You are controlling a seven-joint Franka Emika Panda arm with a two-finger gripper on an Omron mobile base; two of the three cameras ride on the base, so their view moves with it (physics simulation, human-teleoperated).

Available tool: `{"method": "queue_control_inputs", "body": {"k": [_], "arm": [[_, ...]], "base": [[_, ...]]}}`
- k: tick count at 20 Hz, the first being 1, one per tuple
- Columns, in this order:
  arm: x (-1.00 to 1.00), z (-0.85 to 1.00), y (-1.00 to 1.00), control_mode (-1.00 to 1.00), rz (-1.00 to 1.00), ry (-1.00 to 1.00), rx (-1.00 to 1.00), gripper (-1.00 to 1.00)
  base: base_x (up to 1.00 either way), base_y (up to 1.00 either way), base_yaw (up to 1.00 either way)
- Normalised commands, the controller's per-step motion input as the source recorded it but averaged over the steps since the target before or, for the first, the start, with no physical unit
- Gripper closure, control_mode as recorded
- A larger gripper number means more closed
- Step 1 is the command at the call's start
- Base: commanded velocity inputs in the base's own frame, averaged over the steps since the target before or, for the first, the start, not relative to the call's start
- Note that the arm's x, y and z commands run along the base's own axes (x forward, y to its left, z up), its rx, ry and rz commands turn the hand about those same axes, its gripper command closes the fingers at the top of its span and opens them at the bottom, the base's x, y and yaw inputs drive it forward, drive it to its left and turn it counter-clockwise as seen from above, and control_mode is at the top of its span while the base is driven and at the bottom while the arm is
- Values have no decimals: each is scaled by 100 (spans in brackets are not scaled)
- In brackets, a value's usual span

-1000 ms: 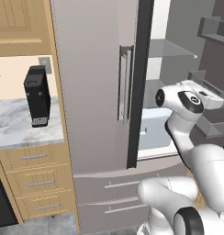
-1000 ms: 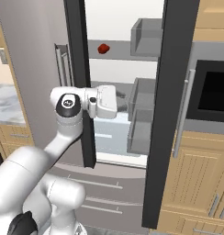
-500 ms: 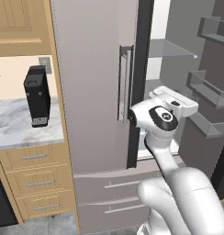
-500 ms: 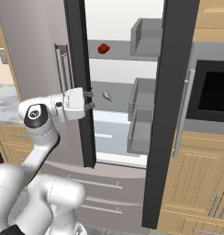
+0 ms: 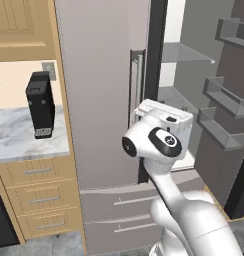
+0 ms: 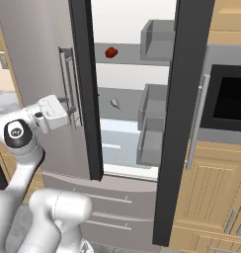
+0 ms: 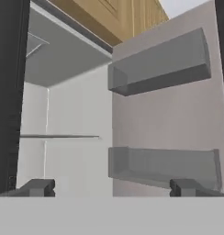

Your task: Gather the mushroom and bell pepper from the fridge and place them on a tray on the dining counter. Then gather the fishs from the fridge and place them on the other tray.

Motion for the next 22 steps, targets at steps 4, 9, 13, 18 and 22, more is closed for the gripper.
{"method": "queue_control_inputs", "body": {"k": [4, 9, 13, 18, 22], "arm": [[16, 21, 61, -100, 36, 0, 4, -100], [13, 28, 47, -100, 20, -5, 4, -100], [53, 2, 4, -100, 20, -1, 1, -100], [67, -10, -7, -100, 25, -1, 0, -100], [54, -34, 0, -100, 27, 0, 0, -100]], "base": [[0, 0, 0], [0, 0, 0], [0, 0, 0], [0, 0, 0], [0, 0, 0]]}}
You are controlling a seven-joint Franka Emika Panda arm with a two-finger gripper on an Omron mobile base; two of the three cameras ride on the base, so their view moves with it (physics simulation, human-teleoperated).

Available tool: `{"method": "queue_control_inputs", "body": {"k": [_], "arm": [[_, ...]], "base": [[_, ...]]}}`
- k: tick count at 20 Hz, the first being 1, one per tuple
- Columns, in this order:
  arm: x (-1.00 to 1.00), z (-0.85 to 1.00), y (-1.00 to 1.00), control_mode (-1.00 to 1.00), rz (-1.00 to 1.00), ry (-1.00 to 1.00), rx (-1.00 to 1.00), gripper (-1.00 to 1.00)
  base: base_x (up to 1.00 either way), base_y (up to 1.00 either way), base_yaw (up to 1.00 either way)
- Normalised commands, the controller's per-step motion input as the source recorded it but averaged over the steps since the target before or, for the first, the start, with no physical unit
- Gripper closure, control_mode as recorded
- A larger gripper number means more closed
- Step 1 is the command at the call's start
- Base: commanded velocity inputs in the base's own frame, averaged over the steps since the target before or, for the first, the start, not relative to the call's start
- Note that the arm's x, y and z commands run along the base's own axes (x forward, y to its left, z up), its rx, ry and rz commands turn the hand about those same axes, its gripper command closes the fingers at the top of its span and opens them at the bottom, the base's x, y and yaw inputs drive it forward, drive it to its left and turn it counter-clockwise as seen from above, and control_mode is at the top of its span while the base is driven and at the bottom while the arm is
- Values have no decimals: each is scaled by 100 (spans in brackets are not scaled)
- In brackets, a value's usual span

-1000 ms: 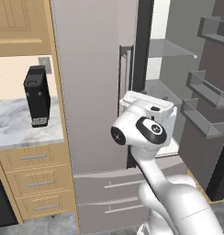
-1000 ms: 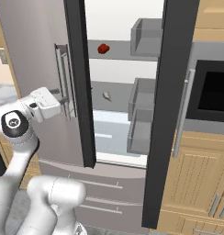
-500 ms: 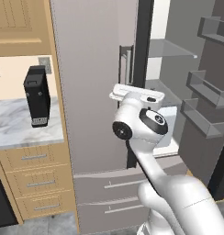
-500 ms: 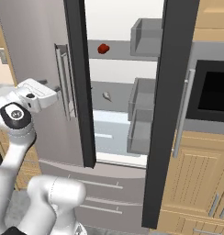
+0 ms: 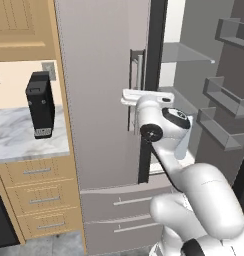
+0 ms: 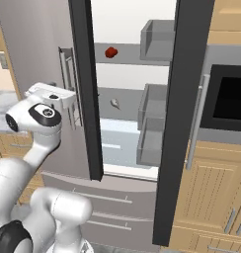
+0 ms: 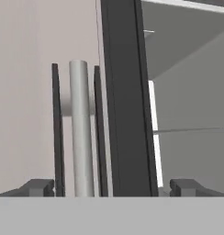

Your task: Gather the mushroom and bell pepper from the fridge and place them on a tray on the dining counter. Then gather the fishs from the fridge and place them on the other tray.

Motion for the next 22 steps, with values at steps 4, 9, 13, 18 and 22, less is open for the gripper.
{"method": "queue_control_inputs", "body": {"k": [4, 9, 13, 18, 22], "arm": [[28, -24, 6, -100, 14, -6, 0, -100], [24, -5, 18, -100, 0, -6, -3, -100], [41, -11, 27, -100, 4, -1, -2, -100], [36, -2, 1, -100, 5, -3, 0, -100], [38, 0, 0, -100, 4, -1, 0, -100]], "base": [[0, 0, 0], [0, 0, 0], [0, 0, 0], [0, 0, 0], [0, 0, 0]]}}
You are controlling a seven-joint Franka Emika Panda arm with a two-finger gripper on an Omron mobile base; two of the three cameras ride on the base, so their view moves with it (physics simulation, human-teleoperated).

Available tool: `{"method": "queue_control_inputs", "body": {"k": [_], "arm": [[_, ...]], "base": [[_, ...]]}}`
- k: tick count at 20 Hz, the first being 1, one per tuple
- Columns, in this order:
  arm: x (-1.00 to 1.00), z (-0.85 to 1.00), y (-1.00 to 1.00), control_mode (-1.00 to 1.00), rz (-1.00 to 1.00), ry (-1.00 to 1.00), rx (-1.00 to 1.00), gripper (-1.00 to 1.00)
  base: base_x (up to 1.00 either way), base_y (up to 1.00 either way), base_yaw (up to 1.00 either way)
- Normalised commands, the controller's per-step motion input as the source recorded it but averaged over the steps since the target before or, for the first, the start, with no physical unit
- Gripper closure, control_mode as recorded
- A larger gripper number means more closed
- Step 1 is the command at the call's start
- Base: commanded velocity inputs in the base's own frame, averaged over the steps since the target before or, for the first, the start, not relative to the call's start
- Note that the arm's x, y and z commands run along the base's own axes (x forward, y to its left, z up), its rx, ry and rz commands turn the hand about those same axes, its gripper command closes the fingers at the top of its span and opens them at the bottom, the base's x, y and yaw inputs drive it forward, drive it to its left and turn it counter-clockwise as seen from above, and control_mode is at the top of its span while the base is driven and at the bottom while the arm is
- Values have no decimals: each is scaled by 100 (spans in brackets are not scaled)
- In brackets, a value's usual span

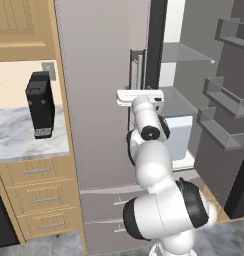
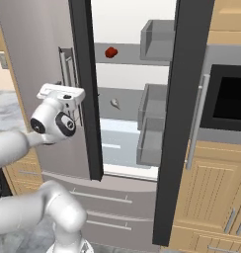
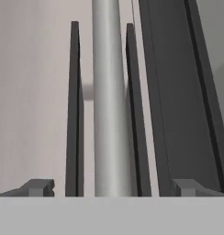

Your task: Gather the mushroom and bell pepper from the fridge and place them on a tray on the dining counter. Then gather the fishs from the fridge and place them on the other tray.

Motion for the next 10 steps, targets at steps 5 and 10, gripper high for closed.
{"method": "queue_control_inputs", "body": {"k": [5, 10], "arm": [[34, 0, 1, -100, 2, 0, 0, -100], [17, 0, 14, -100, 0, 2, 0, 100]], "base": [[0, 0, 0], [0, 0, 0]]}}
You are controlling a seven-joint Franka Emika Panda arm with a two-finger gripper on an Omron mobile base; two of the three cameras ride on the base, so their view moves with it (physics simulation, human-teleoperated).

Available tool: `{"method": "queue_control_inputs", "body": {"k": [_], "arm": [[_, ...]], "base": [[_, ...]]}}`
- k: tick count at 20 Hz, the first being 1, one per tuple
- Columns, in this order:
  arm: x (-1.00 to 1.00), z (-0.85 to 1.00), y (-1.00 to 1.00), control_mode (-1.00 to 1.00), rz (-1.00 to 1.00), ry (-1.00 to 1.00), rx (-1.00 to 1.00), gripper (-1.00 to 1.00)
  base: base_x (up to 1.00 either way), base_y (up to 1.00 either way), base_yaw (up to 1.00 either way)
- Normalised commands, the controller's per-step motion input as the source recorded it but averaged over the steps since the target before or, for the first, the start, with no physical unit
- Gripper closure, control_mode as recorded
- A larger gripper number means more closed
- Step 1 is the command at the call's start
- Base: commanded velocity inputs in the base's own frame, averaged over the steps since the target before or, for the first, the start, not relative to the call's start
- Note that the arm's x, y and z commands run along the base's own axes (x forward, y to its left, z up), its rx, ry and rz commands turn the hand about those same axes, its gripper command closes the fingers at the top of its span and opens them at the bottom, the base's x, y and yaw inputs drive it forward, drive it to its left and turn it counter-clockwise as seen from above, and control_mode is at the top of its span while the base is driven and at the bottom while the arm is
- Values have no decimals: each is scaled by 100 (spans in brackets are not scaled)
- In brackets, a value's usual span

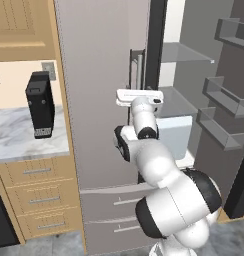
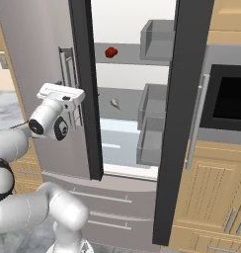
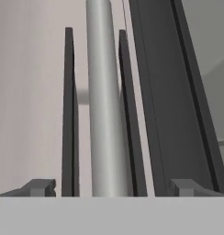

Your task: Gather the mushroom and bell pepper from the fridge and place them on a tray on the dining counter. Then gather the fishs from the fridge and place them on the other tray.

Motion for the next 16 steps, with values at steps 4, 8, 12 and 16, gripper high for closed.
{"method": "queue_control_inputs", "body": {"k": [4, 8, 12, 16], "arm": [[0, 0, 1, -100, 0, 0, 0, 100], [-8, 0, 0, -100, 0, 0, 0, 100], [-43, 0, 10, -100, -1, 10, 0, 100], [-58, 0, 29, -100, -6, 14, -1, 100]], "base": [[0, 0, 0], [0, 0, 0], [0, 0, 0], [0, 0, 0]]}}
